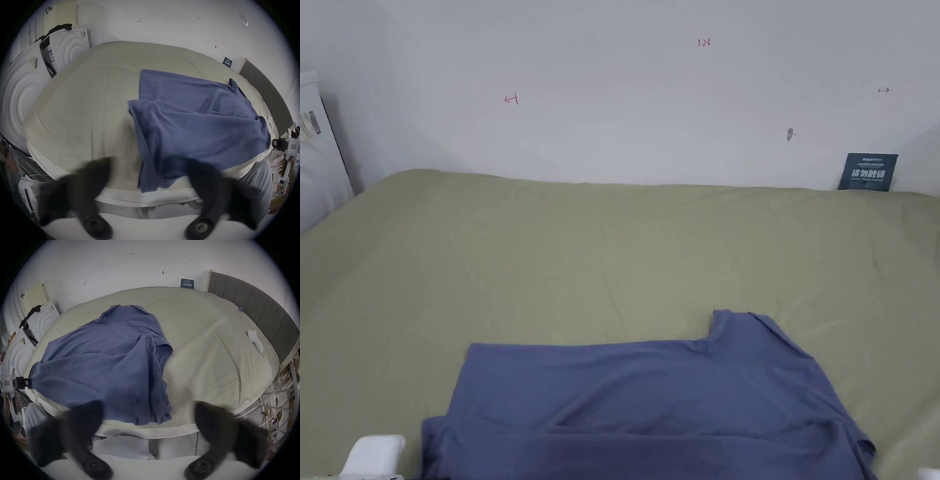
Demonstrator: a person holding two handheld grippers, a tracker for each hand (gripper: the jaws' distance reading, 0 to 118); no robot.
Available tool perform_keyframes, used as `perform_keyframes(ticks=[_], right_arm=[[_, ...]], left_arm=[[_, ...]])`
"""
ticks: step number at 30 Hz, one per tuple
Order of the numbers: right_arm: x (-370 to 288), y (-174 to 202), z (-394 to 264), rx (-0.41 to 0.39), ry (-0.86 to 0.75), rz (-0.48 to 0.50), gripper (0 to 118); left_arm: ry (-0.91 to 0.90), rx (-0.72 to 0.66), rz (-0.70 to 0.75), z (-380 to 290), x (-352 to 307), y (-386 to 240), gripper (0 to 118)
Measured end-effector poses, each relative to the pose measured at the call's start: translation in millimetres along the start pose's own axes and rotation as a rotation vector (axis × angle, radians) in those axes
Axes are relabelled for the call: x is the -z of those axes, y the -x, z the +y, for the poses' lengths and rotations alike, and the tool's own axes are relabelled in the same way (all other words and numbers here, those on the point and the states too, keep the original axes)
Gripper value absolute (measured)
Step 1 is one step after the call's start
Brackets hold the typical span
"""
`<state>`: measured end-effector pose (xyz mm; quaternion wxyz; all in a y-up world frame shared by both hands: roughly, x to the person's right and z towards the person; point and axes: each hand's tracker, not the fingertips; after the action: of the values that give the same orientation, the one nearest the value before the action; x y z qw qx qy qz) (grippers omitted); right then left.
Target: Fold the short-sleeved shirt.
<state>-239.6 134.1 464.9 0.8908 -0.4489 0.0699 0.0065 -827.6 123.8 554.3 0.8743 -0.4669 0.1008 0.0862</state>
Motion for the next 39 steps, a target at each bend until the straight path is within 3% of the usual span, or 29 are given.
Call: perform_keyframes(ticks=[1,4,7,9,10,12,13,14,17,27,34,35,36,38,39], right_arm=[[-9,0,1,-0.014,-0.058,0.023,118],[-22,8,20,-0.072,-0.132,-0.055,113],[-38,20,47,-0.061,-0.225,-0.022,112],[-50,31,61,-0.046,-0.317,-0.013,99],[-58,36,67,-0.043,-0.389,-0.008,81],[-69,49,75,-0.051,-0.5,-0.042,12],[-72,55,78,-0.066,-0.544,-0.073,2],[-74,60,80,-0.077,-0.586,-0.108,2],[-75,65,87,-0.068,-0.59,-0.063,2],[-44,68,112,-0.037,-0.569,-0.036,2],[15,61,133,-0.019,-0.445,-0.033,2],[24,60,135,-0.019,-0.429,-0.035,2],[32,58,137,-0.022,-0.407,-0.036,2],[49,54,139,-0.01,-0.375,-0.043,2],[56,52,141,-0.005,-0.358,-0.038,2]], left_arm=[[-0.021,-0.001,0.018,1,-5,1,118],[-0.136,-0.039,0.006,27,-34,2,118],[-0.297,-0.008,0.05,42,-57,-20,114],[-0.383,0.005,0.055,58,-74,-35,95],[-0.441,-0.003,0.049,64,-83,-43,77],[-0.526,-0.004,0.052,72,-94,-57,15],[-0.566,0.001,0.056,75,-98,-65,0],[-0.615,0.012,0.073,77,-102,-71,0],[-0.646,0.067,0.11,85,-107,-86,0],[-0.527,0.034,0.091,125,-51,-75,0],[-0.104,0.038,0.089,183,78,-41,0],[-0.075,0.04,0.101,191,93,-36,9],[-0.037,0.044,0.116,198,105,-32,35],[0.076,0.041,0.124,209,140,-22,118],[0.077,0.047,0.159,210,150,-20,118]])
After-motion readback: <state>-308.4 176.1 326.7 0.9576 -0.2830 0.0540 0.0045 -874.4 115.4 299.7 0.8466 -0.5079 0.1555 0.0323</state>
